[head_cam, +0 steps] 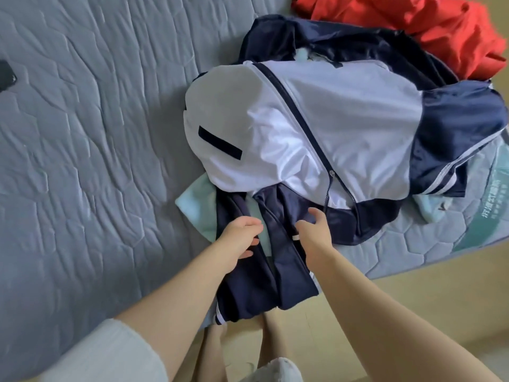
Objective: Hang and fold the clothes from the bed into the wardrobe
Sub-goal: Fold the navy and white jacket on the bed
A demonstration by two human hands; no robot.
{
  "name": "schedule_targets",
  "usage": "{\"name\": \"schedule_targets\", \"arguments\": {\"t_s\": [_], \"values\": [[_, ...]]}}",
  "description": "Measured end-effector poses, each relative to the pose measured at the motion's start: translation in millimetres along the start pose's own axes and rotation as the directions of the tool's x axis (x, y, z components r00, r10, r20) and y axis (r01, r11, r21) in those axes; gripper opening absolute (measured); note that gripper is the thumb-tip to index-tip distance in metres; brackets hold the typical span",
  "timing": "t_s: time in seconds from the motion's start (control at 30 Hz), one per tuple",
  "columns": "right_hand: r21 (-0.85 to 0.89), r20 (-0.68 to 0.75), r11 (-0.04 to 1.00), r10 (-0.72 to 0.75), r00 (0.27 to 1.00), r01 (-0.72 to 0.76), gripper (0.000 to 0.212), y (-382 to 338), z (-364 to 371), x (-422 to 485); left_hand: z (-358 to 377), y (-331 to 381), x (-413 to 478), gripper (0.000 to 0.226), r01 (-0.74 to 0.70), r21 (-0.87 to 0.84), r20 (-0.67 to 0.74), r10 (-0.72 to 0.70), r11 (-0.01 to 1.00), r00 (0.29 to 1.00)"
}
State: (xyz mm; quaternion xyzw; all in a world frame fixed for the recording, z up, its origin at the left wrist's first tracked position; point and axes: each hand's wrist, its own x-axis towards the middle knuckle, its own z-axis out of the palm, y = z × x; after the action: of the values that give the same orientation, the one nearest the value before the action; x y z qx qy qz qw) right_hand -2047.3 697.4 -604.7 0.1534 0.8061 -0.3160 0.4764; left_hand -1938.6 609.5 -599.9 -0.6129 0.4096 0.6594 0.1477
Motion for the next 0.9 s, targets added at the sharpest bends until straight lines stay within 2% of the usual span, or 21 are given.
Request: {"name": "schedule_targets", "arguments": {"t_s": [0.13, 0.23, 0.37, 0.43, 0.5, 0.6, 0.67, 0.8, 0.9], "values": [[-0.001, -0.025, 0.997, 0.077, 0.997, -0.077, 0.068, 8.8, -10.5, 19.1, 3.5, 0.9, 9.2, 0.006, 0.034, 0.014, -0.048, -0.033, 0.999, 0.998], [0.142, 0.076, 0.982, 0.117, 0.990, -0.127, 0.070, 14.6, -12.9, 20.7, 1.6, 2.1, 6.6, 0.011, 0.043, 0.019, -0.050, -0.042, 0.999, 0.998], [0.325, 0.124, 0.926, 0.159, 0.979, -0.192, 0.070, 11.3, -12.0, 18.9, 1.0, 6.2, 2.6, 0.012, 0.046, 0.068, -0.055, -0.043, 0.997, 0.998], [0.400, 0.083, 0.906, 0.116, 0.990, -0.140, 0.067, 10.8, -12.1, 19.2, 0.7, 5.0, 1.0, 0.011, 0.054, 0.088, -0.072, -0.047, 0.995, 0.996], [0.402, -0.024, 0.915, 0.051, 0.998, -0.037, 0.063, 11.5, -15.5, 19.1, 0.2, 1.1, -0.6, 0.014, 0.054, 0.104, -0.080, -0.046, 0.993, 0.996], [0.367, -0.078, 0.926, -0.068, 0.995, 0.092, 0.059, 7.5, -24.2, 11.4, 0.1, -2.6, -6.3, 0.022, -0.039, 0.192, -0.112, 0.061, 0.981, 0.992], [0.359, -0.026, 0.924, -0.128, 0.991, 0.129, 0.049, 2.0, -29.3, -0.5, 1.6, -3.3, -11.6, 0.036, -0.152, 0.260, -0.036, 0.167, 0.954, 0.985], [0.158, 0.193, 0.948, -0.306, 0.932, 0.278, 0.031, -2.7, -38.0, -33.1, 12.8, 2.0, -28.6, 0.067, -0.276, 0.342, 0.294, 0.177, 0.898, 0.939], [0.098, 0.318, 0.926, -0.376, 0.870, 0.365, 0.032, -2.4, -42.4, -55.2, 17.0, 10.7, -41.4, 0.081, -0.381, 0.292, 0.299, 0.295, 0.877, 0.907]]}}
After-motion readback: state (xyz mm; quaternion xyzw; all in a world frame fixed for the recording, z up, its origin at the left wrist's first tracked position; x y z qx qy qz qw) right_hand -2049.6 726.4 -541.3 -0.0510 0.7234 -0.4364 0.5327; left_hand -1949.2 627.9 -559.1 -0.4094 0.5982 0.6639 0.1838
